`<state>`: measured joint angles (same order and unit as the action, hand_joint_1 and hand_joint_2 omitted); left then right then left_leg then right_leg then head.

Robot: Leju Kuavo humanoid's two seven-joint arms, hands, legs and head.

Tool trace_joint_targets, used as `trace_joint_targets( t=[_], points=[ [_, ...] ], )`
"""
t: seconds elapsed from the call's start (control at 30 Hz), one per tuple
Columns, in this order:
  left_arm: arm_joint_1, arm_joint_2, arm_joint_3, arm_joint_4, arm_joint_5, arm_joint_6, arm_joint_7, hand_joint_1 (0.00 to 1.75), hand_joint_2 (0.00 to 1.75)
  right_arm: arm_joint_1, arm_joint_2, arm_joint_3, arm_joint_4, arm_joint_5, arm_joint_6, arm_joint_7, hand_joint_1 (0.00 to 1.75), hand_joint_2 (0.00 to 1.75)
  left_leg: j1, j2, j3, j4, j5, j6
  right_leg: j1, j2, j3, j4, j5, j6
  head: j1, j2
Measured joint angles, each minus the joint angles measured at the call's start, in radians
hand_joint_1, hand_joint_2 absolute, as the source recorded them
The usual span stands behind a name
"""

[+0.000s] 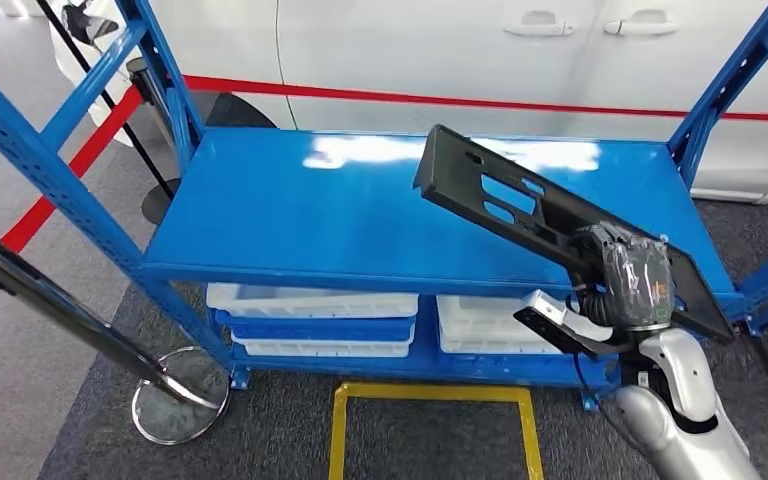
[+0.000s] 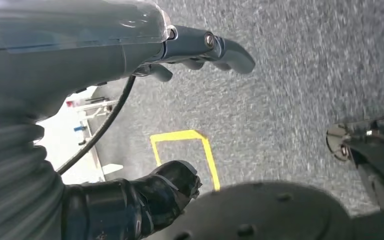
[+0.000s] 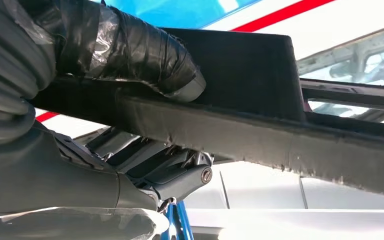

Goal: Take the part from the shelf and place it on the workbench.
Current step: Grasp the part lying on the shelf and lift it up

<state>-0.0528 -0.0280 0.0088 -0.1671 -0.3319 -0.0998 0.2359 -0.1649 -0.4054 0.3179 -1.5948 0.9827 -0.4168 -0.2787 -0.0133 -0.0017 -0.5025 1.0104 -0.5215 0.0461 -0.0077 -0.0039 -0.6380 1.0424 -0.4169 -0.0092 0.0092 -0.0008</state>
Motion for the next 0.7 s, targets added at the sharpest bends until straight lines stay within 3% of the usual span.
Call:
trace_joint_targets(
  t=[0.07, 0.1, 0.13, 0.2, 0.23, 0.27, 0.3, 0.33, 0.37, 0.4, 0.47, 0.57, 0.6, 0.63, 0.7],
  points=[
    [-0.002, 0.0, 0.0, 0.0, -0.003, -0.005, 0.0, 0.0, 1.75, 0.002, -0.001, -0.002, -0.001, 0.0, 0.0, -0.003, 1.75, 1.75, 0.001, 0.002, -0.005, -0.019, 0.024, 0.004, -0.004, 0.0, -0.002, -0.006, 0.009, 0.013, 0.0, 0.0],
    [-0.004, 0.0, 0.0, 0.0, -0.003, -0.006, 0.001, 0.0, 1.75, 0.002, -0.002, -0.004, -0.001, 0.0, 0.0, -0.003, 1.75, 1.75, 0.004, 0.005, -0.008, -0.03, 0.038, 0.009, -0.004, 0.001, -0.008, 0.004, -0.008, 0.018, 0.0, 0.0],
    [-0.004, 0.0, 0.0, 0.0, -0.004, -0.007, 0.001, 0.0, 1.75, 0.003, -0.003, -0.005, -0.001, 0.0, 0.0, -0.003, 1.75, 1.75, 0.007, 0.007, -0.014, -0.039, 0.053, 0.013, -0.004, 0.002, -0.018, 0.03, -0.041, 0.022, 0.0, 0.0],
    [-0.004, 0.0, 0.0, 0.0, -0.005, -0.007, 0.001, 0.0, 1.75, 0.004, -0.004, -0.009, -0.001, 0.0, 0.0, -0.003, 1.75, 1.75, 0.01, 0.01, -0.036, -0.043, 0.075, 0.017, -0.008, 0.004, -0.048, 0.134, -0.135, 0.03, 0.0, 0.0],
    [-0.004, 0.0, 0.0, 0.0, -0.005, -0.007, 0.001, 0.0, 1.75, 0.005, -0.004, -0.011, -0.001, 0.0, 0.001, -0.003, 1.75, 1.75, 0.01, 0.01, -0.05, -0.041, 0.084, 0.015, -0.012, 0.004, -0.059, 0.191, -0.167, 0.035, 0.0, 0.0],
    [-0.004, 0.0, 0.0, 0.0, -0.005, -0.008, 0.001, 0.0, 1.75, 0.007, -0.005, -0.011, -0.001, 0.0, 0.001, -0.003, 1.75, 1.75, 0.011, 0.011, -0.066, -0.036, 0.092, 0.012, -0.016, 0.004, -0.061, 0.23, -0.177, 0.041, 0.0, 0.0],
    [-0.004, -0.001, 0.0, 0.0, -0.005, -0.009, 0.001, 0.0, 1.75, 0.007, -0.005, -0.012, -0.001, 0.0, 0.001, -0.003, 1.75, 1.75, 0.014, 0.011, -0.082, -0.03, 0.099, 0.008, -0.019, 0.004, -0.048, 0.24, -0.166, 0.046, 0.0, 0.0],
    [-0.004, -0.002, 0.0, 0.0, -0.005, -0.01, 0.001, 0.0, 1.75, 0.007, -0.005, -0.012, -0.001, 0.0, 0.001, -0.004, 1.75, 1.75, 0.017, 0.011, -0.099, -0.02, 0.105, 0.004, -0.024, 0.003, -0.019, 0.215, -0.141, 0.053, 0.0, 0.0],
    [-0.004, -0.002, 0.0, 0.0, -0.005, -0.01, 0.001, 0.0, 1.75, 0.007, -0.005, -0.012, -0.001, 0.0, 0.001, -0.004, 1.75, 1.75, 0.021, 0.011, -0.116, -0.008, 0.109, -0.002, -0.029, 0.003, 0.025, 0.16, -0.117, 0.06, 0.0, 0.0],
    [-0.004, -0.002, 0.0, 0.0, -0.004, -0.011, 0.0, 0.0, 1.75, 0.005, -0.005, -0.013, 0.0, -0.001, 0.002, -0.005, 1.75, 1.75, 0.023, 0.011, -0.132, 0.006, 0.112, -0.008, -0.031, 0.003, 0.069, 0.097, -0.111, 0.066, 0.001, 0.0],
    [-0.004, -0.002, 0.0, 0.0, 0.0, -0.01, 0.0, 0.0, 1.75, 0.002, -0.006, -0.015, 0.002, -0.005, 0.004, -0.009, 1.75, 1.75, 0.021, 0.009, -0.152, 0.027, 0.118, -0.02, -0.03, 0.006, 0.117, 0.018, -0.119, 0.058, 0.0, 0.0],
    [-0.003, -0.001, 0.001, 0.0, 0.007, -0.011, -0.001, 0.0, 1.75, -0.001, -0.008, -0.019, 0.009, -0.019, 0.005, -0.016, 1.75, 1.75, 0.02, 0.005, -0.163, 0.034, 0.133, -0.039, -0.026, 0.007, 0.104, 0.013, -0.115, 0.025, -0.001, 0.0],
    [-0.002, -0.001, 0.002, 0.0, 0.008, -0.013, 0.0, 0.0, 1.75, -0.002, -0.009, -0.021, 0.011, -0.023, 0.005, -0.018, 1.75, 1.75, 0.022, 0.004, -0.171, 0.043, 0.12, -0.045, -0.026, 0.006, 0.094, 0.013, -0.106, 0.014, -0.001, 0.0],
    [-0.001, -0.002, 0.002, 0.001, 0.009, -0.016, 0.002, 0.0, 1.75, -0.002, -0.01, -0.023, 0.013, -0.026, 0.005, -0.02, 1.75, 1.75, 0.024, 0.003, -0.181, 0.067, 0.089, -0.049, -0.027, 0.004, 0.083, 0.011, -0.096, 0.004, -0.001, 0.0],
    [-0.001, -0.003, 0.003, 0.001, 0.011, -0.022, 0.008, 0.0, 1.75, 0.0, -0.013, -0.028, 0.013, -0.034, 0.005, -0.022, 1.75, 1.75, 0.026, 0.004, -0.209, 0.163, -0.01, -0.056, -0.025, 0.001, 0.059, 0.01, -0.074, -0.009, -0.002, 0.0]
  ],
)
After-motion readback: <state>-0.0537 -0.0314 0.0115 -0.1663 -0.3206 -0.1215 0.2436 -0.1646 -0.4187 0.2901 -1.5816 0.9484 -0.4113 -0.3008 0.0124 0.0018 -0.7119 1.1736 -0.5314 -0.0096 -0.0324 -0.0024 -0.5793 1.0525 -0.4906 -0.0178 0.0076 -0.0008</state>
